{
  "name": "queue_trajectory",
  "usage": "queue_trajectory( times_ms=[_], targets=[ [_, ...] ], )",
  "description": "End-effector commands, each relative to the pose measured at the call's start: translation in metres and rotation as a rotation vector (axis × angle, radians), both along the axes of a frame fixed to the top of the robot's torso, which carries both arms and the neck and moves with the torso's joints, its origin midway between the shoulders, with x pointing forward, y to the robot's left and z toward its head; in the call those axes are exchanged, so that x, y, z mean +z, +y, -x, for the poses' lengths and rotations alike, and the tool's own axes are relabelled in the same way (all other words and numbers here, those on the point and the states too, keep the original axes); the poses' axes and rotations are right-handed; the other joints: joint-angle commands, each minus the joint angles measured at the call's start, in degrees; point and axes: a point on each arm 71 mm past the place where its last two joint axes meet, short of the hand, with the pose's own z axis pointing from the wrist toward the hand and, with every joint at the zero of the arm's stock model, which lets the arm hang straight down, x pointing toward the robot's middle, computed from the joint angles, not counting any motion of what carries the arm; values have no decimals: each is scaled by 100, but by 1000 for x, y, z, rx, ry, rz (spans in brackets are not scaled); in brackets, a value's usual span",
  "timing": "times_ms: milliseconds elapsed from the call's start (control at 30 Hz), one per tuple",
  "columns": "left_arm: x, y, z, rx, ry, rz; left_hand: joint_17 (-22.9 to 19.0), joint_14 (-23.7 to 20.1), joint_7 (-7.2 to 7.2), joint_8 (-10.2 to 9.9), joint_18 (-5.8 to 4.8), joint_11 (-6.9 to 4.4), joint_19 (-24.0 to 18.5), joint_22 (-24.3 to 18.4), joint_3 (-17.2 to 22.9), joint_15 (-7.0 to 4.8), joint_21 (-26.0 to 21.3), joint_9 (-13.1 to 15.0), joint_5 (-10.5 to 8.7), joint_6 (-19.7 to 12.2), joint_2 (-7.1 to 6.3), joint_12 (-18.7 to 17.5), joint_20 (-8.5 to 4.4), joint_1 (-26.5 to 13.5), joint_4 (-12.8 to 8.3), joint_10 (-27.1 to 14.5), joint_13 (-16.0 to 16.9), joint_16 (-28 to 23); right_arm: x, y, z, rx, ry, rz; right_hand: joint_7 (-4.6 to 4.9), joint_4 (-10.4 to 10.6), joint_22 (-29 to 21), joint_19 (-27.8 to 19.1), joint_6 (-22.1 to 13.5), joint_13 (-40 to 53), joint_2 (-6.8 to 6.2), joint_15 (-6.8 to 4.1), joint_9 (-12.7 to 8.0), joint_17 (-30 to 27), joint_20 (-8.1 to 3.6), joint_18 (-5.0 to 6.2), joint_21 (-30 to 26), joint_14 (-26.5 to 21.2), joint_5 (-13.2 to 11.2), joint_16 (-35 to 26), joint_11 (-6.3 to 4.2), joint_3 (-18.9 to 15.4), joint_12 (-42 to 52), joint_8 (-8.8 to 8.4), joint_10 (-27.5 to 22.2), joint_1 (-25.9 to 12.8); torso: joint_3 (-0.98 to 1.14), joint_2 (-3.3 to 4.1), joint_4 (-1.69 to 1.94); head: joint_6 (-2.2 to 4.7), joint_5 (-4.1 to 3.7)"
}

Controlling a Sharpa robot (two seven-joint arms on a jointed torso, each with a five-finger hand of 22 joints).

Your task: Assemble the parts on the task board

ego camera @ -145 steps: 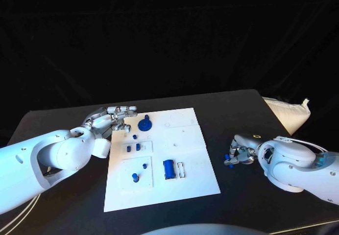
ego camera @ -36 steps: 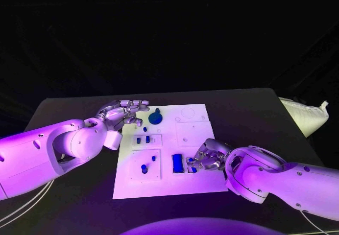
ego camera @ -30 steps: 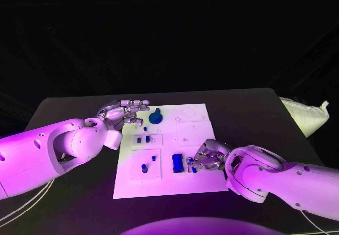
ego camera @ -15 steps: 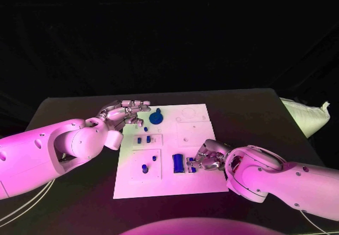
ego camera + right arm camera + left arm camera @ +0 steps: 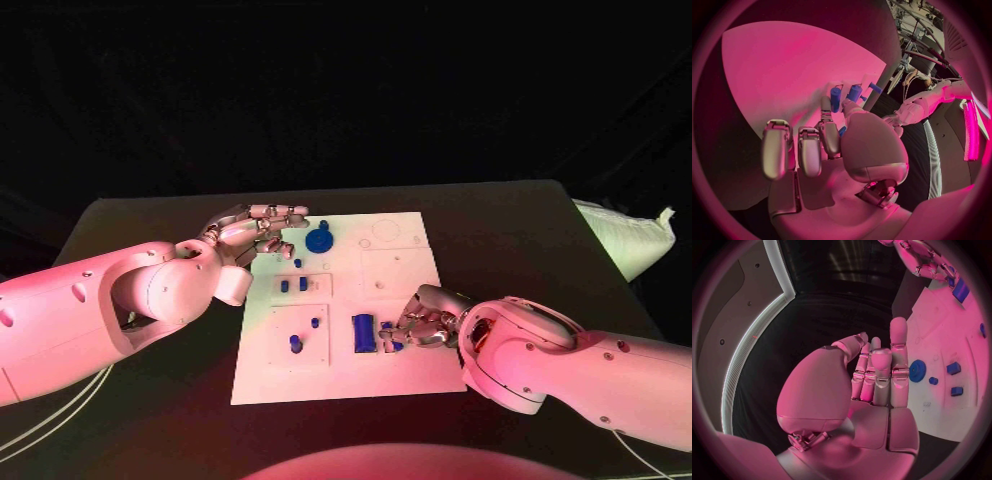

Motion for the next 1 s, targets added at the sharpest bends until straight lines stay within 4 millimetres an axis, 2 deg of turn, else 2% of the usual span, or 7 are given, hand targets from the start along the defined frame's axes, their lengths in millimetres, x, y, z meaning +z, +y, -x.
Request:
queue_trajectory(
  times_ms=[33, 100, 233, 300, 600, 767, 1000],
  targets=[
    [1, -3, 1, -22, -2, 10, -5, -29, 1, 24, 76, -11, -39, 8, -9, -9, -17, -8, 20, -54, 47, 16, 18, 2, -32, -37, -7, -32, 1, 5, 2, 25, -4, 1, -6, 57, 23, 43, 51, 466, 10, -47, 32, 1305, -51, -78, 31, 565, -81, 42, -44, -157, 59, 50, 197, -122, 2, -2, 2, 2, 1],
    [1, -3, 1, -23, -3, 9, -5, -29, 1, 24, 76, -11, -39, 8, -9, -9, -17, -8, 20, -54, 47, 16, 18, 2, -32, -37, -7, -32, 1, 5, 3, 26, -7, -1, -12, 69, 40, 48, 56, 480, 54, -52, 50, 1315, -55, -81, 41, 567, -151, 49, -49, -253, 74, 62, 204, -210, 3, -3, 1, -4, -3],
    [1, -3, 1, -25, -5, 8, -5, -29, 1, 24, 76, -11, -39, 8, -9, -9, -17, -8, 20, -54, 47, 16, 18, 2, -32, -37, -7, -32, 2, 5, 3, 26, -18, -2, -23, 72, 65, 56, 54, 512, 112, -61, 97, 1330, -63, -85, 55, 570, -478, 60, -58, -540, 104, 91, 219, -402, 3, -2, 2, -8, -3],
    [1, -3, 1, -25, -5, 8, -5, -29, 1, 24, 76, -11, -39, 8, -9, -9, -17, -8, 20, -54, 47, 16, 18, 2, -32, -37, -7, -32, 3, 5, 3, 27, -22, -1, -26, 77, 74, 58, 51, 521, 138, -61, 116, 1332, -65, -86, 60, 571, -566, 61, -59, -658, 109, 101, 222, -482, 3, -2, 1, -7, -2],
    [1, -2, 1, -26, -5, 7, -5, -29, 1, 24, 76, -11, -39, 8, -9, -9, -17, -8, 20, -54, 47, 16, 18, 2, -32, -37, -7, -32, 4, 2, 5, 33, -28, 6, -35, 63, 98, 66, 66, 571, 160, -65, 131, 1353, -67, -91, 75, 575, -558, 77, -66, -699, 196, 117, 245, -465, 8, 4, -8, -14, 19],
    [1, -2, 1, -24, -5, 6, -5, -29, 1, 24, 76, -11, -39, 8, -9, -9, -17, -8, 20, -54, 47, 16, 18, 2, -32, -37, -7, -32, 5, -2, 8, 41, -21, 16, -41, -42, 108, 67, 50, 590, 152, -76, 177, 1351, -75, -93, 80, 575, -514, 75, -75, -817, 203, 143, 252, -131, 3, -1, -4, -20, 18],
    [1, -1, 1, -24, -4, 6, -27, -48, 5, 23, 74, -6, -52, 8, -8, -4, -21, -9, 21, -61, 53, 20, 21, -5, -32, -47, -8, -42, 4, -3, 10, 58, -9, 25, -36, -277, 107, 60, 20, 599, 117, -72, 223, 1352, -77, -91, 74, 575, -639, 75, -70, -923, 187, 163, 248, 347, 2, -3, 6, -25, 11]
  ],
)
